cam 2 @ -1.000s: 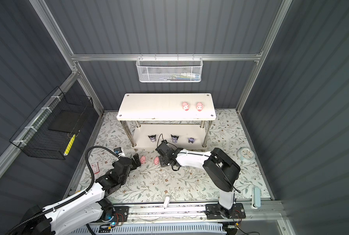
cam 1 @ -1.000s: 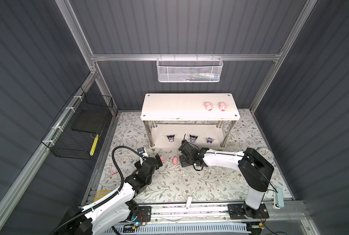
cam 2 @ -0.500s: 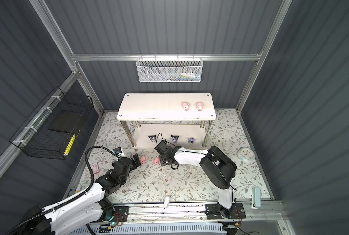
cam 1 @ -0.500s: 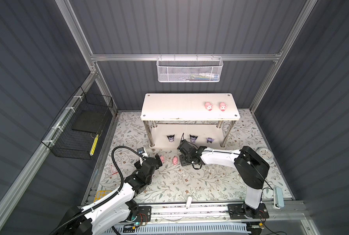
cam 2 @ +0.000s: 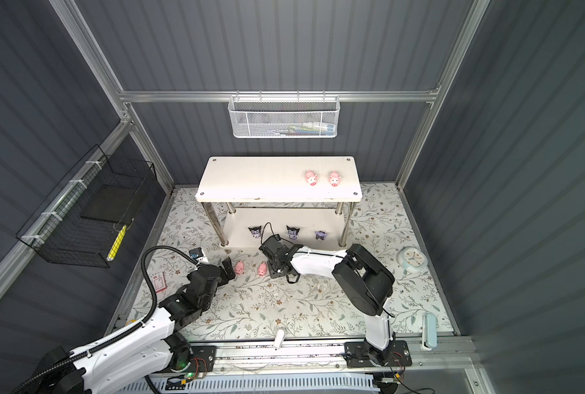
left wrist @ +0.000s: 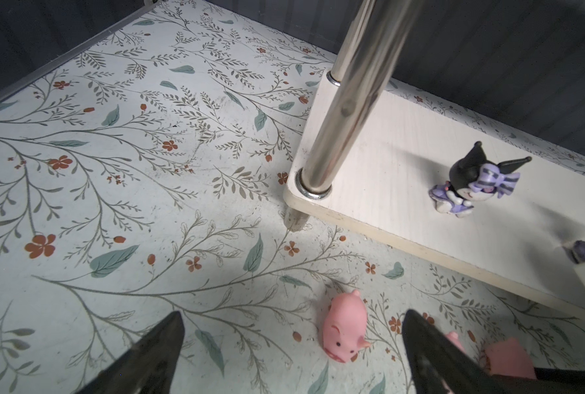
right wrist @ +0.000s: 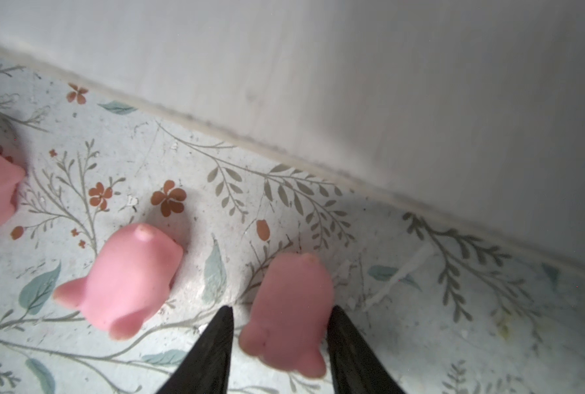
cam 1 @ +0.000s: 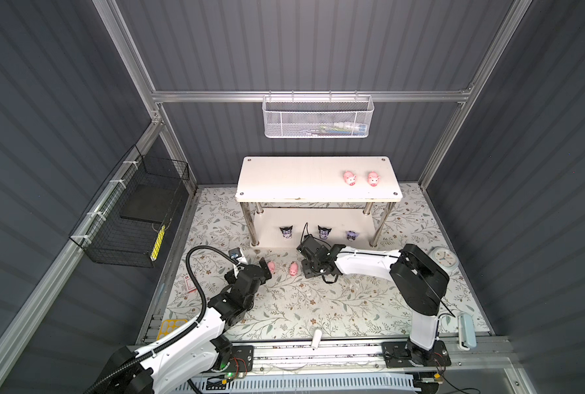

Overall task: Place and organize the plastic toys onto the shelf
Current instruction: 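Lower and close the right gripper on the nearest pink pig, then lift the pink pig with the right gripper up over the top shelf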

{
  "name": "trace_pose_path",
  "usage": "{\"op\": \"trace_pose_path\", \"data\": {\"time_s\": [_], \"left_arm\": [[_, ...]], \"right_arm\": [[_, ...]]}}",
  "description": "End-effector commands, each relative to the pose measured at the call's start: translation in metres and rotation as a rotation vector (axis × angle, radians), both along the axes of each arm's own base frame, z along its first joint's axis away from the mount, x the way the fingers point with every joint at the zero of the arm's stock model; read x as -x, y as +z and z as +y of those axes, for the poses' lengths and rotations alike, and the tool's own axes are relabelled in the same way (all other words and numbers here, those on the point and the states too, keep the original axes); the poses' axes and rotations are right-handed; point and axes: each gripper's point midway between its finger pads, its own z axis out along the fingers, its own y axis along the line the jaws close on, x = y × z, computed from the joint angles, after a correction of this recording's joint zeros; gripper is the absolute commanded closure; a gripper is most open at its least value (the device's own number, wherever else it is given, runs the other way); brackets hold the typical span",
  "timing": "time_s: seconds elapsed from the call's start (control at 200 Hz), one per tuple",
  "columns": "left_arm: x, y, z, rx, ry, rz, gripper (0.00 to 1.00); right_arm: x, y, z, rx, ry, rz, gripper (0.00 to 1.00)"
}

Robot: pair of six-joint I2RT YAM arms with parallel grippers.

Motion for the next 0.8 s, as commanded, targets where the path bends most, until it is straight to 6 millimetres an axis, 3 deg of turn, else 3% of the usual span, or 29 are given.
{"op": "trace_pose_path", "data": {"time_s": [0.0,0.205,0.515,0.795], "left_arm": [[0.002,-0.004,0.009,-0.002,0.035,0.001,0.00],[0.004,-0.005,0.010,0.001,0.037,0.000,0.01],[0.005,-0.003,0.012,-0.001,0.039,-0.005,0.01],[0.004,-0.003,0.011,-0.005,0.036,-0.004,0.01]], "right_arm": [[-0.003,-0.004,0.000,0.015,-0.015,0.018,0.55],[-0.002,-0.001,-0.002,0.011,-0.018,0.011,0.64],[0.002,0.010,-0.002,0.015,-0.002,-0.003,0.68],[0.038,0.043,-0.019,0.000,0.040,0.058,0.69]]}}
